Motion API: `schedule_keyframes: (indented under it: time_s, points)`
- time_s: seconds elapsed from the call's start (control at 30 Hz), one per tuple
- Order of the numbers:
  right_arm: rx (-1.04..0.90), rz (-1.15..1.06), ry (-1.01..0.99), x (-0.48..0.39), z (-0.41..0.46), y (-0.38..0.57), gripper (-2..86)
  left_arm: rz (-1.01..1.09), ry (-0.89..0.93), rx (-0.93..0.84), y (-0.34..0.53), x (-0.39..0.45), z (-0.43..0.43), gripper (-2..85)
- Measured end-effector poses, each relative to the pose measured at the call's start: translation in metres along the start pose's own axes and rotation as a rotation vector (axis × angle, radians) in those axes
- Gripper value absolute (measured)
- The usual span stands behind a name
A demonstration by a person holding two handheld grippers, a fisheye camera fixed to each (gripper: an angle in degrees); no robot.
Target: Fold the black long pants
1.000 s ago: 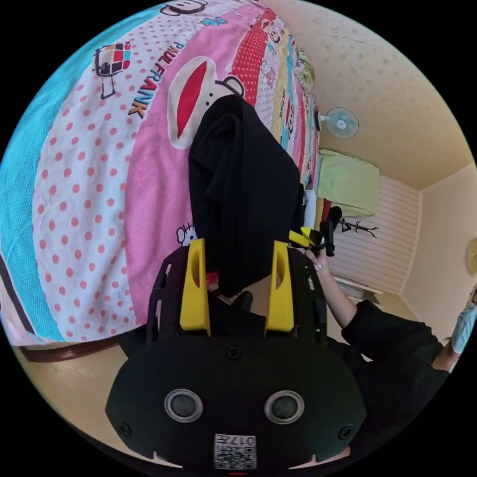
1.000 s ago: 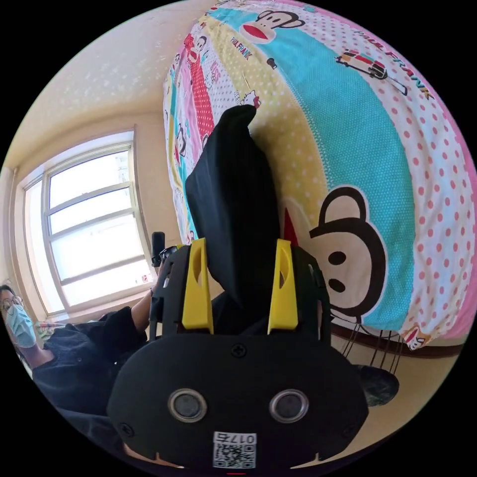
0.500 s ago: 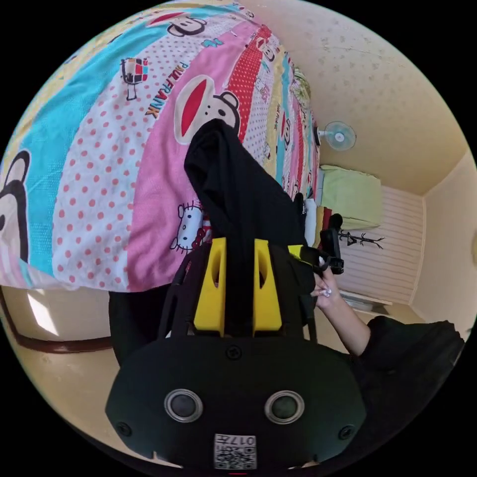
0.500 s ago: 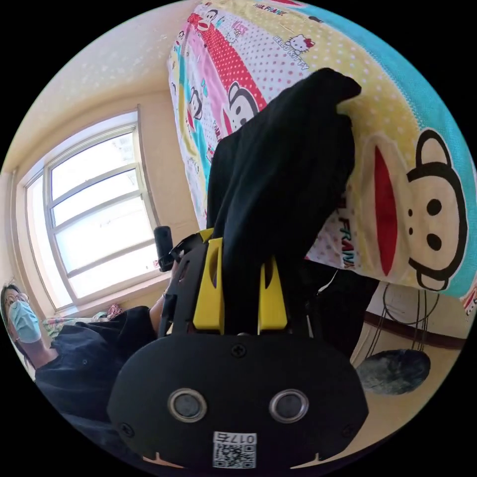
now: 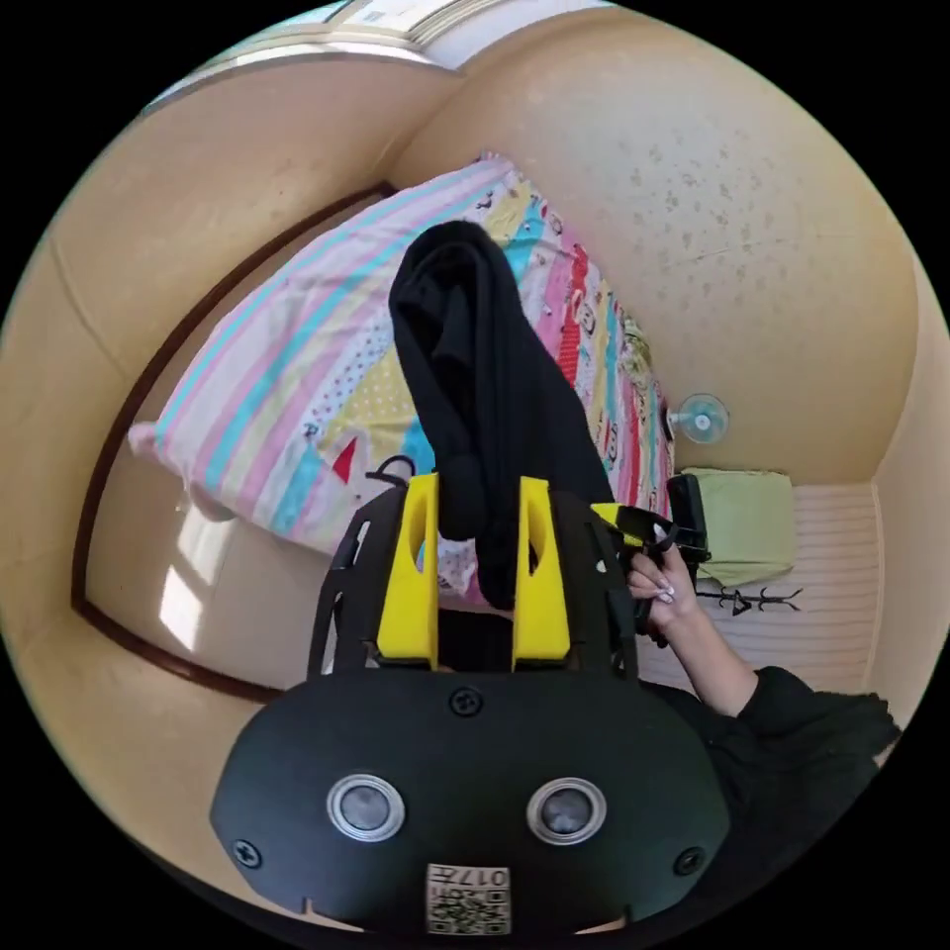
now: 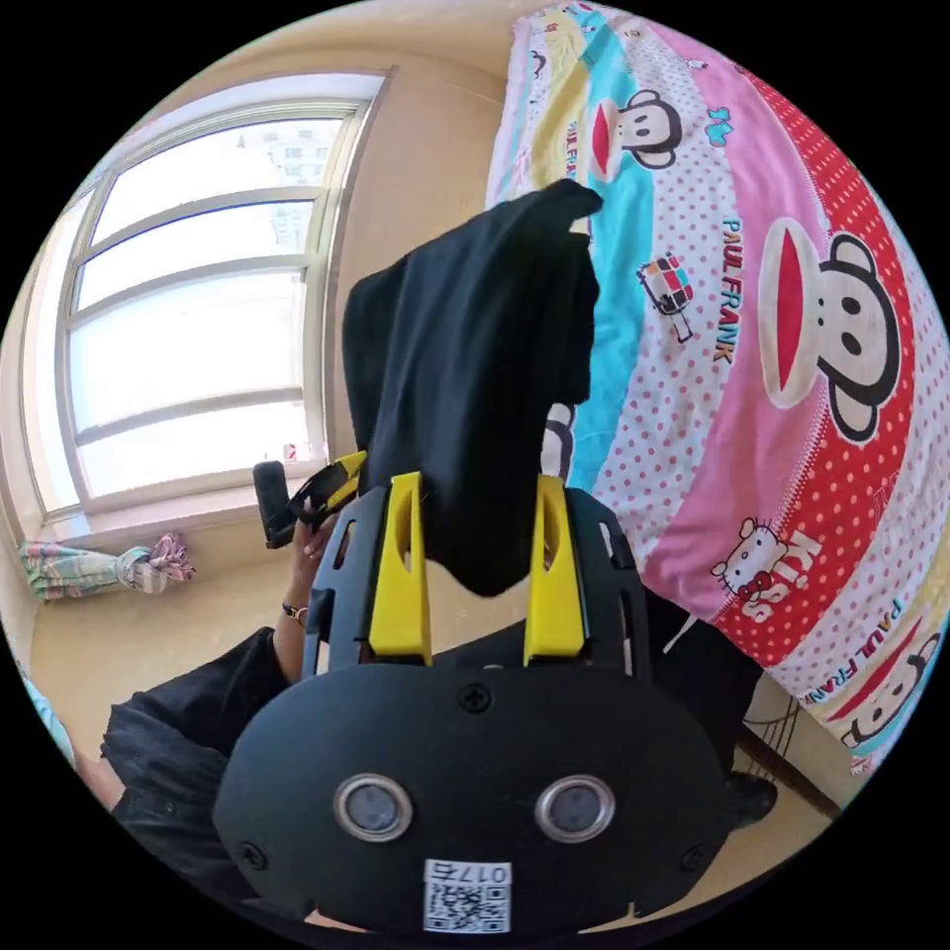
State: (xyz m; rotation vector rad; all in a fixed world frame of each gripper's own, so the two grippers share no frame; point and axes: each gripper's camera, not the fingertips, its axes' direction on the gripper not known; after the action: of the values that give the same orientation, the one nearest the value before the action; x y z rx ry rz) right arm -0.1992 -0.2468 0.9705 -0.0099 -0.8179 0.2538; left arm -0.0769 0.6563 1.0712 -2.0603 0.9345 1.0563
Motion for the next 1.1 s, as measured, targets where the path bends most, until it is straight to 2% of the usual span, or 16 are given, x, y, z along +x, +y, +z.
schedule_keyframes:
  time_s: [0.03,0.1,0.13,0.2,0.27,0.33,0.43,0.5,0.57,0.6,0.7,0.73,0.8,0.93,1.03,1.1]
  points:
    - [-0.053,0.023,0.073,0.009,0.006,0.002,10.7,-0.071,0.008,-0.049,0.002,-0.023,0.014,9.0]
    - [-0.321,0.090,0.458,0.057,0.026,0.038,4.2,-0.333,0.072,-0.252,0.043,-0.114,0.080,1.5]
    - [-0.389,0.098,0.549,0.071,0.029,0.054,2.7,-0.396,0.092,-0.310,0.061,-0.135,0.096,1.0]
    - [-0.598,0.207,0.844,0.132,0.020,0.143,1.4,-0.684,0.113,-0.559,0.154,-0.206,0.148,-0.2]
    - [-0.716,0.353,0.907,0.175,0.000,0.228,0.9,-0.900,0.086,-0.674,0.231,-0.236,0.165,-0.6]
    - [-0.776,0.569,0.852,0.208,-0.025,0.319,0.6,-1.052,0.095,-0.666,0.296,-0.246,0.167,-0.9]
    - [-0.630,1.013,0.616,0.228,-0.069,0.470,0.4,-1.228,0.177,-0.582,0.364,-0.237,0.168,-1.0]
    - [-0.293,1.344,0.347,0.218,-0.090,0.573,0.4,-1.319,0.209,-0.504,0.374,-0.222,0.172,-1.0]
    - [0.037,1.512,0.130,0.202,-0.089,0.635,0.4,-1.344,0.217,-0.449,0.352,-0.211,0.179,-1.0]
    - [0.248,1.573,-0.022,0.190,-0.079,0.666,0.5,-1.324,0.233,-0.414,0.321,-0.202,0.185,-1.0]
    - [0.469,1.519,-0.284,0.179,-0.044,0.699,0.6,-1.095,0.277,-0.350,0.201,-0.159,0.202,-1.0]
    - [0.449,1.501,-0.279,0.180,-0.039,0.701,0.6,-1.018,0.274,-0.347,0.171,-0.144,0.204,-1.0]
    - [0.314,1.449,-0.173,0.185,-0.033,0.700,0.9,-0.670,0.174,-0.368,0.055,-0.064,0.206,-1.0]
    - [0.323,1.315,-0.108,0.208,-0.065,0.696,2.4,-0.211,-0.078,-0.388,-0.063,0.100,0.207,-1.0]
    - [0.494,1.191,-0.017,0.231,-0.149,0.694,4.7,0.018,-0.220,-0.345,-0.090,0.234,0.222,-0.9]
    - [0.730,1.065,0.052,0.241,-0.248,0.700,5.7,0.120,-0.255,-0.329,-0.075,0.327,0.257,-1.0]
